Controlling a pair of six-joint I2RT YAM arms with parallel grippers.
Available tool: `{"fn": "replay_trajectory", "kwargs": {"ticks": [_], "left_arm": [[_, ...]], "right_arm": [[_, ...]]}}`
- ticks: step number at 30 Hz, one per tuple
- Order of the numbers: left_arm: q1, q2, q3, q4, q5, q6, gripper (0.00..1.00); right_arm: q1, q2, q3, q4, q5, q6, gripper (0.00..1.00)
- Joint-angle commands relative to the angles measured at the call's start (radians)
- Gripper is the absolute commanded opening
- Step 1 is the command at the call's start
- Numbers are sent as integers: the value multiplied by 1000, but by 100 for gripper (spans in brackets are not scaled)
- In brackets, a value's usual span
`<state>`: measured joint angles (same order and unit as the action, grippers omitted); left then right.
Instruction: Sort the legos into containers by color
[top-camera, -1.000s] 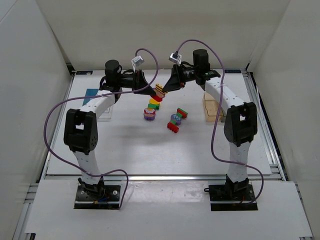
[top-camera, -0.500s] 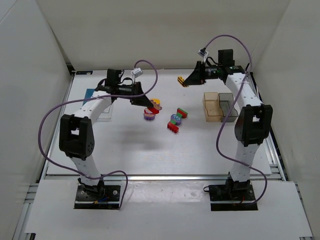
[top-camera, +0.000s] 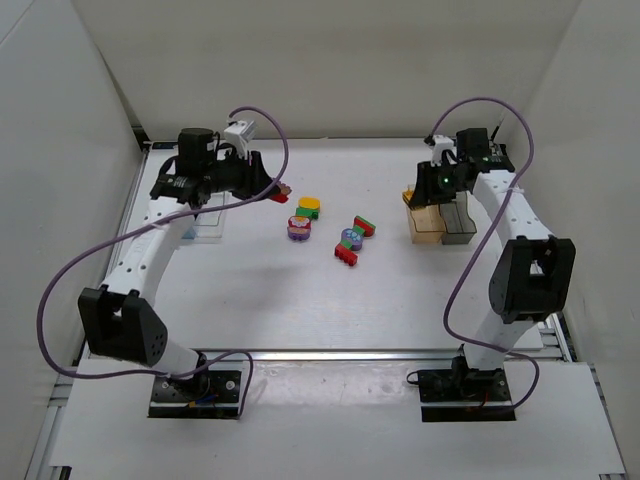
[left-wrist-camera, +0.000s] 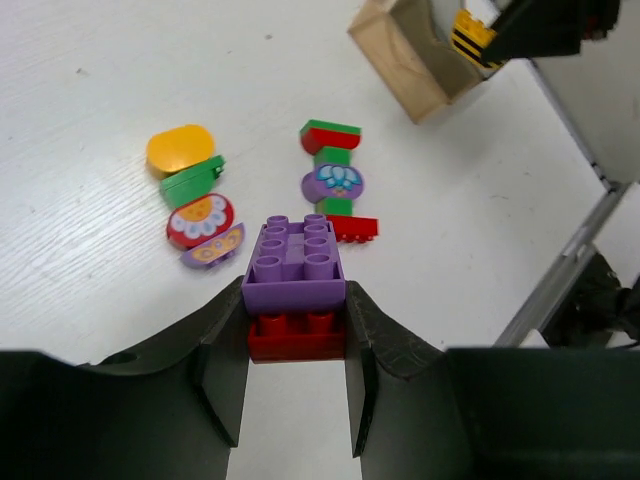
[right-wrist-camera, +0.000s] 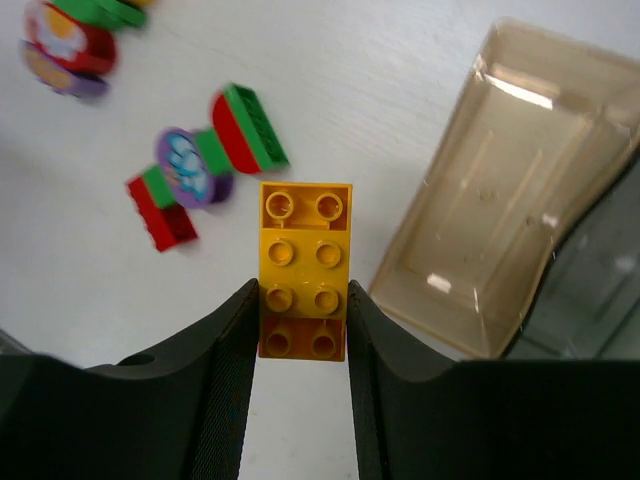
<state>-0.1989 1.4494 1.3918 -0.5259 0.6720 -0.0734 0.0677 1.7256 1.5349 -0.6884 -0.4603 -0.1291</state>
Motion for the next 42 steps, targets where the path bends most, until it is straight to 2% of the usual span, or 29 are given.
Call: {"fn": "replay_trajectory", "kwargs": {"ticks": [1, 13, 16, 17, 18, 20, 21, 26, 27, 29, 33, 34, 36, 37, 40, 42], "left_arm": [[-5, 52, 53, -77, -111, 20, 10], [-5, 86, 79, -71, -103, 18, 10], [-5, 91, 82, -71, -107, 20, 10], [-5, 91, 82, -71, -107, 20, 10], [-5, 91, 81, -74, -106, 21, 10], [-5, 95, 81, -77, -103, 27, 10], [-5, 97, 81, -77, -97, 29, 10], [-5, 111, 82, -71, -65, 34, 10], [-5, 115, 82, -66, -48, 35, 10], [1, 118, 76, -49, -3, 35, 10], [19, 131, 52, 39, 243, -2, 10], [21, 146, 52, 76, 341, -17, 10], [27, 164, 47, 134, 458, -89, 10], [29, 184, 44, 198, 548, -113, 10], [27, 204, 26, 324, 658, -230, 10], [24, 226, 35, 340, 727, -269, 11]], "right_arm": [[6, 2, -45, -16, 181, -21, 0], [-2, 112, 2, 33, 354, 16, 2], [1, 132, 10, 36, 376, 23, 15], [0, 132, 10, 36, 379, 25, 22], [1, 138, 13, 38, 379, 25, 35], [0, 141, 14, 36, 387, 26, 45], [1, 143, 17, 36, 387, 26, 57], [1, 126, 34, 23, 341, 13, 69], [1, 117, 37, 21, 297, 5, 73], [1, 83, 39, 10, 241, -10, 73], [-5, 14, 76, -46, -99, -87, 72], [-8, 6, 91, -65, -267, -102, 72], [-5, -1, 113, -77, -442, -112, 73], [-5, 2, 117, -77, -597, -101, 73], [1, 26, 114, 18, -757, 42, 73], [4, 54, 132, 93, -853, 106, 72]]}}
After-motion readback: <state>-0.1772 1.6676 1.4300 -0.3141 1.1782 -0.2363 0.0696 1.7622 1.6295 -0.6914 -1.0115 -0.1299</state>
